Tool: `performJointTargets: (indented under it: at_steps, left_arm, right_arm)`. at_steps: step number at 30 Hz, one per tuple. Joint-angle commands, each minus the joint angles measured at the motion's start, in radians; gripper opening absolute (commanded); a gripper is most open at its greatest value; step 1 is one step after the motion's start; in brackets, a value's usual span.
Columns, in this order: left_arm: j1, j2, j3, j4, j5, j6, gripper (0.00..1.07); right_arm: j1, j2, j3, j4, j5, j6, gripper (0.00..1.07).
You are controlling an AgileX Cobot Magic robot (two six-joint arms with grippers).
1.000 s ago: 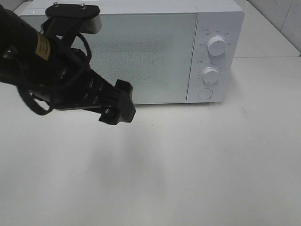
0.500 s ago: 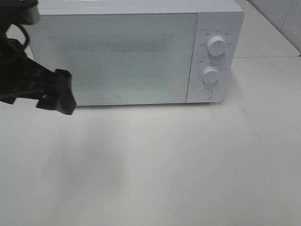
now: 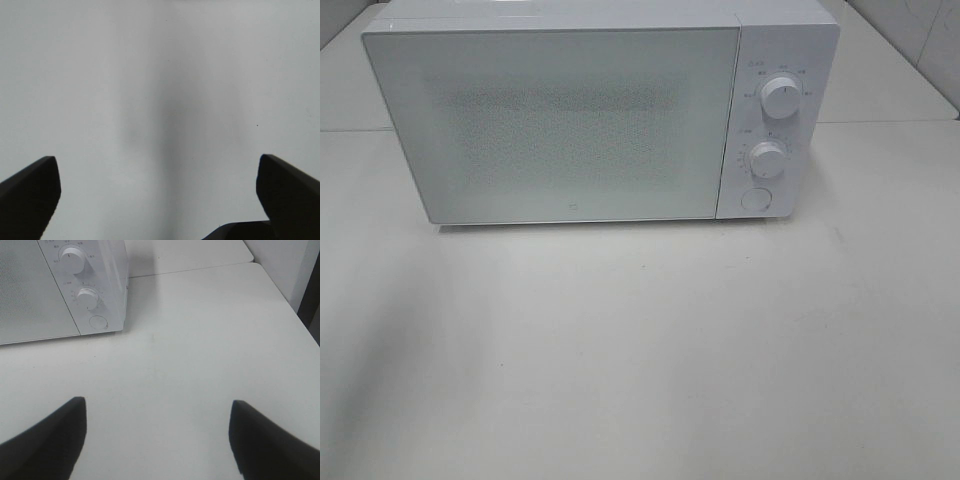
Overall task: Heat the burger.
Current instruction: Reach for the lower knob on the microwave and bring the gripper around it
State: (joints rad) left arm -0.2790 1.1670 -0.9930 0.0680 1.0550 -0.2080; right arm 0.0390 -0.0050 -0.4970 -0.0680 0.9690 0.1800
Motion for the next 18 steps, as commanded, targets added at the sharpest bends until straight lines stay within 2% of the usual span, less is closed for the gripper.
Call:
performJointTargets:
  at_steps: [1,8,10,12,13,14,15,17,18]
  left_arm:
    - [0.003,-0.056,0.001,0.012,0.046,0.006,1.01]
    - [0.003,-0.173,0.027,0.014,0.084,0.007,1.01]
    - [0.003,-0.236,0.104,0.014,0.078,0.007,1.01]
    - [0.003,-0.254,0.13,0.014,0.078,0.007,1.01]
    - [0.003,-0.301,0.194,0.014,0.078,0.008,1.01]
    - [0.003,-0.301,0.194,0.014,0.078,0.008,1.01]
    - [0.003,-0.348,0.25,0.014,0.077,0.021,1.01]
    - [0.003,-0.37,0.271,0.013,0.075,0.028,1.01]
    - [0.003,-0.426,0.314,0.013,0.073,0.03,1.01]
  right_arm:
    - [-0.007,-0.025,0.004,-0.006,-0.008,-0.002,0.76]
    - [-0.007,-0.025,0.004,-0.006,-0.008,-0.002,0.76]
    - [-0.007,-0.025,0.004,-0.006,-0.008,-0.002,0.76]
    - [-0.007,-0.025,0.004,-0.006,-0.008,-0.002,0.76]
    - [-0.007,-0.025,0.004,-0.006,-0.008,-0.002,0.76]
    - [-0.007,-0.025,0.004,-0.006,-0.008,-0.002,0.76]
    - [-0.007,-0.025,0.004,-0.006,-0.008,-0.002,0.76]
    - [-0.007,-0.025,0.004,-0.006,-0.008,-0.002,0.76]
    - [-0.007,-0.025,0.004,-0.006,-0.008,-0.002,0.76]
